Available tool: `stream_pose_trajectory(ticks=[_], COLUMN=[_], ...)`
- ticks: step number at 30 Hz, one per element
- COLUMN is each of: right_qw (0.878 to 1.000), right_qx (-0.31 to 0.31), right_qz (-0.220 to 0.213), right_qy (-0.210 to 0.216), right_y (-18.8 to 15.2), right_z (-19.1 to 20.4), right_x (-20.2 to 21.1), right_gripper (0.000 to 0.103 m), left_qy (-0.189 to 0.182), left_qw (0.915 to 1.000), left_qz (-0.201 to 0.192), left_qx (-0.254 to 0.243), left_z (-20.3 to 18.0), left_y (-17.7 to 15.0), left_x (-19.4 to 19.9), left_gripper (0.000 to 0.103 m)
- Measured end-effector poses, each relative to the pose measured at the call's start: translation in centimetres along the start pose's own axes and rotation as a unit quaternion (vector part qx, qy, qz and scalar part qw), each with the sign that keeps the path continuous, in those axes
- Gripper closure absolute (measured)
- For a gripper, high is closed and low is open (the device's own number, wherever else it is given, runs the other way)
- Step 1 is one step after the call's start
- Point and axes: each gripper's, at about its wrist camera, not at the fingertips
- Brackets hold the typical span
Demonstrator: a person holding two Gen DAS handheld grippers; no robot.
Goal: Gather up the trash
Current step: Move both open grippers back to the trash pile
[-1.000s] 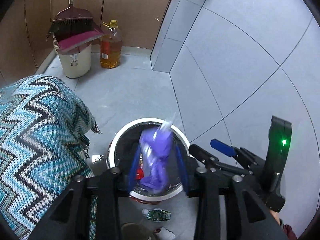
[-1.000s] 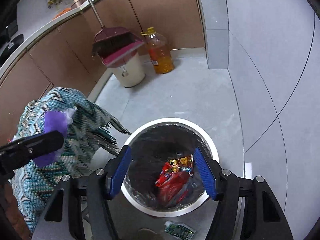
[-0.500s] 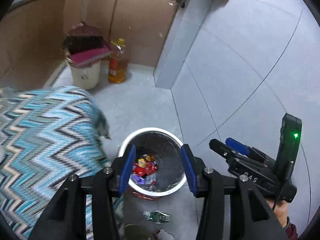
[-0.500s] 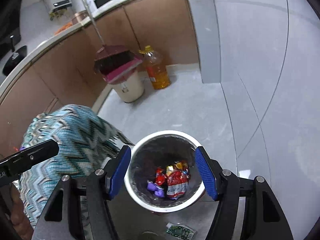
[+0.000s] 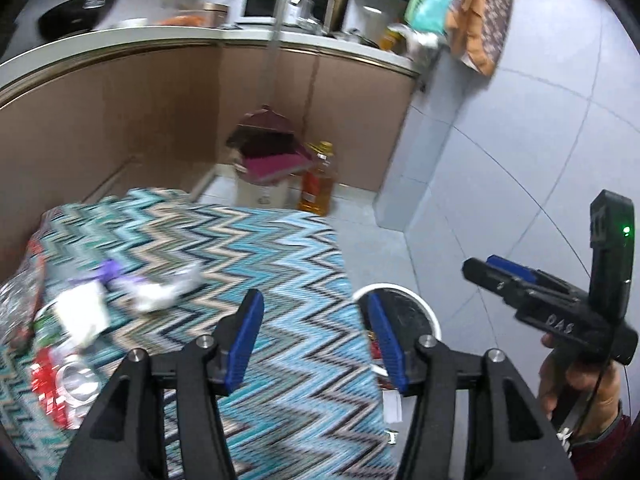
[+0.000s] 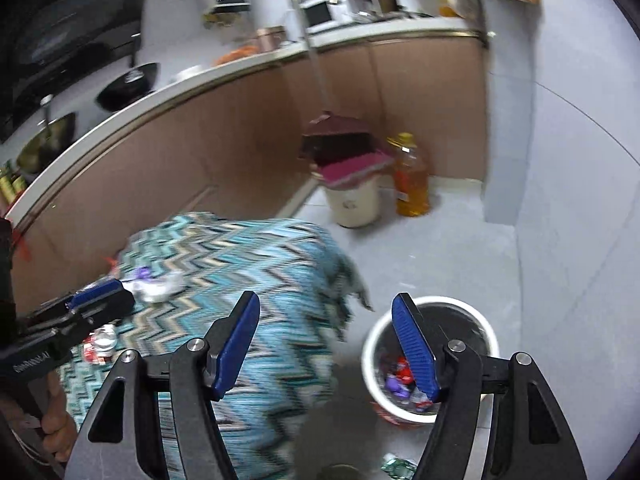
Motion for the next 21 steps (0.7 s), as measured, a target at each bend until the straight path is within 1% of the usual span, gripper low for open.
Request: stream_pose_trajectory(ticks=[2, 6, 7, 11, 17, 21], right_qw=[1.000, 0.999, 0.998, 0.996, 0.993, 0.990], right_qx=[0.014, 0.037, 0.042, 0.060, 0.084, 0.103], right_qz=[-0.004, -0.013, -0.015, -0.019, -0.016, -0.008], right_qy=[0.012, 0.033, 0.037, 0.055, 0.080, 0.091], right_y=[0.5, 1.0, 1.0, 1.1, 0.1, -0.7], right_z=[2.4, 6.7, 7.6, 11.5, 16.7, 19.6], right_x=[0.5, 1.5, 1.9, 3.1, 3.8, 3.6], right_gripper=[0.035, 0.033, 0.033, 0.030, 0.029, 0.029], left_qy=[0.007, 0.026, 0.029, 0.068, 0.135, 0.158], left_qw=[0.9999, 0.9982, 0.9978, 0.9936, 0.9837, 0.9791], left_qz=[-0.008, -0.031, -0.034, -0.062, -0.093, -0.103], left_qx=[0.012, 0.044, 0.049, 0.067, 0.075, 0.075], left_z=[2.0, 6.8, 7.5, 11.2, 14.1, 15.6], left_y=[-0.2, -1.1, -1.3, -2.6, -5.3, -6.6], left_x=[1.2, 5.0, 5.5, 9.1, 13.1, 14.8], left_gripper=[0.050, 0.050, 0.050, 0.050, 0.050, 0.050])
Point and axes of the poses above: each gripper's, at about its wrist camera, not at the fingertips, and x roughly against the way its jaws point, z to its left, y to its top, and after that the axes turned 6 degrees about x, right-handed
